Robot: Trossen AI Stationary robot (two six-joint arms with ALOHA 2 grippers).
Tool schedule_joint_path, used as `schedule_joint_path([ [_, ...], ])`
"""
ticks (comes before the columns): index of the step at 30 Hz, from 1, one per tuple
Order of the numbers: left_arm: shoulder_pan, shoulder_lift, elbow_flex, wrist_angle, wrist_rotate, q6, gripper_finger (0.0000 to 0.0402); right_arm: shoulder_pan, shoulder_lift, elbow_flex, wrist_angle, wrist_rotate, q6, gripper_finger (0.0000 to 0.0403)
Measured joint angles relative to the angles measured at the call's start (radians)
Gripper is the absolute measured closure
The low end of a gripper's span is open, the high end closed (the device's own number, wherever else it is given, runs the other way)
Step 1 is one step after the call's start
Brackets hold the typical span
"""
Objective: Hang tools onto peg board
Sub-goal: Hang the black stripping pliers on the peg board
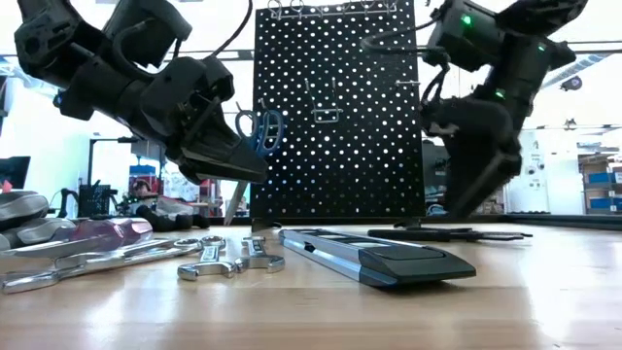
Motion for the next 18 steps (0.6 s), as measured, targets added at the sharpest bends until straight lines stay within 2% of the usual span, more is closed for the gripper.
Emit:
schedule_joint_path([
  [5, 0.0, 0.0, 0.0, -0.002, -0.017, -0.003, 0.0246, 0.035, 0.064, 0.001, -0.007, -0.008, 0.075, 0.0041],
  [8, 0.0, 0.0, 0.0, -0.004, -0.023, -0.003, 0.0246, 0.067, 0.108, 0.008, -0.003, 0.006, 0.098, 0.0036],
  [12, 0.0, 0.0, -0.002, -0.01, -0.024, -0.004, 0.0246, 0.107, 0.164, 0.015, -0.012, 0.084, 0.123, 0.0038],
  [15, 0.0, 0.0, -0.002, -0.01, -0.04, -0.004, 0.0246, 0.108, 0.185, 0.028, -0.055, 0.107, 0.15, 0.0065],
  [18, 0.0, 0.0, -0.002, -0.009, -0.043, -0.02, 0.0246, 0.106, 0.179, 0.03, -0.085, 0.114, 0.156, 0.0133],
])
